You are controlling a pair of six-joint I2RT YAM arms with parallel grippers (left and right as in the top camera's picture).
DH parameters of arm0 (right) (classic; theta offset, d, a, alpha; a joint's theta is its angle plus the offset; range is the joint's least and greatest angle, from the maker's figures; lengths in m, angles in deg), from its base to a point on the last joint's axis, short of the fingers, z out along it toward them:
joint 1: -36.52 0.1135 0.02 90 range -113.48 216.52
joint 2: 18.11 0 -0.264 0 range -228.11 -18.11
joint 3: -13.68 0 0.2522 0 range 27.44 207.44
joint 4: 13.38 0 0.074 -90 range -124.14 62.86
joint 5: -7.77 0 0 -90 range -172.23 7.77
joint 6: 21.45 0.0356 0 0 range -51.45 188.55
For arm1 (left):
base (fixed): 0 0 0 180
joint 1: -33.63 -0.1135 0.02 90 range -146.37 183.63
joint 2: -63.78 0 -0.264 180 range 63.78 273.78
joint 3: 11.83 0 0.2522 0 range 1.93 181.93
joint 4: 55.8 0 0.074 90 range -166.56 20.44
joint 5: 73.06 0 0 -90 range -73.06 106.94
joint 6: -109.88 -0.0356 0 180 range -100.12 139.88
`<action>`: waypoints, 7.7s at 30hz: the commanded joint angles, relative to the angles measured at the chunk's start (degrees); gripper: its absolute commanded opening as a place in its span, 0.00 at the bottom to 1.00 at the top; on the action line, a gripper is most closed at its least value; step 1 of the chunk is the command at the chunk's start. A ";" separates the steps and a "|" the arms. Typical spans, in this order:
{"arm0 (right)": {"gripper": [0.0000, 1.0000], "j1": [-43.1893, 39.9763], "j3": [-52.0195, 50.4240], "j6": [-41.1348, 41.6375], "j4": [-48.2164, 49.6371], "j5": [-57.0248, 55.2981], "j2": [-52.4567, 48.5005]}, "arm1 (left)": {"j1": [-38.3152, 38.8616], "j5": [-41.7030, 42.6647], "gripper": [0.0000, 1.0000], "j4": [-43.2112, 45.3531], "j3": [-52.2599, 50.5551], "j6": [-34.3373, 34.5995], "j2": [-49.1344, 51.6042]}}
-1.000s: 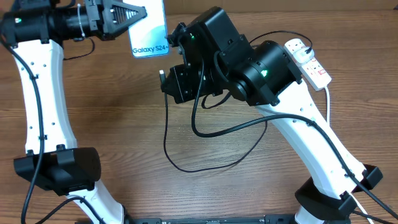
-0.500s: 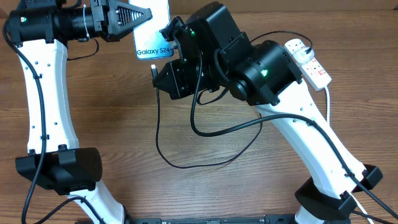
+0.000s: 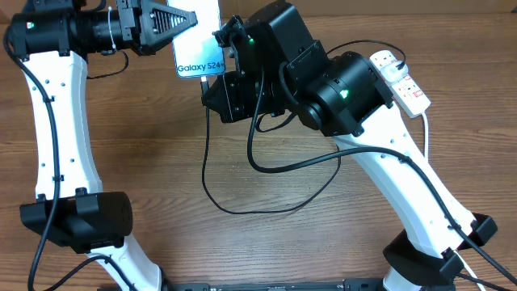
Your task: Plug charger to phone and switch on socket
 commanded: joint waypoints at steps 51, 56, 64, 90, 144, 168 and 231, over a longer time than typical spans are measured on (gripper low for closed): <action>0.04 -0.68 -0.13 4.46 0.42 0.15 -0.55 | 0.90 2.84 0.04 -0.20 1.64 -2.86 -0.52; 0.04 -0.68 -0.13 4.46 0.42 0.81 -0.66 | 1.27 2.84 0.04 -0.20 1.66 -2.89 -0.52; 0.04 -0.70 -0.13 4.42 0.52 0.74 -0.72 | 1.27 2.84 0.04 -0.20 1.64 -2.99 -0.52; 0.04 -4.76 -0.13 -0.15 1.99 -0.09 -0.72 | 1.27 2.84 0.04 -6.29 1.64 -8.70 -0.52; 1.00 -25.55 -0.13 4.37 -21.24 -30.40 -10.12 | 20.20 -47.82 0.04 -4.74 1.51 -10.60 30.34; 1.00 -25.55 -0.13 4.42 -20.68 -32.33 -10.91 | 21.55 -57.37 0.04 -5.73 1.49 -7.76 32.24; 1.00 -29.16 -0.13 4.46 -21.94 -33.14 -12.35 | 21.99 -78.23 0.24 -7.69 0.42 -6.93 32.33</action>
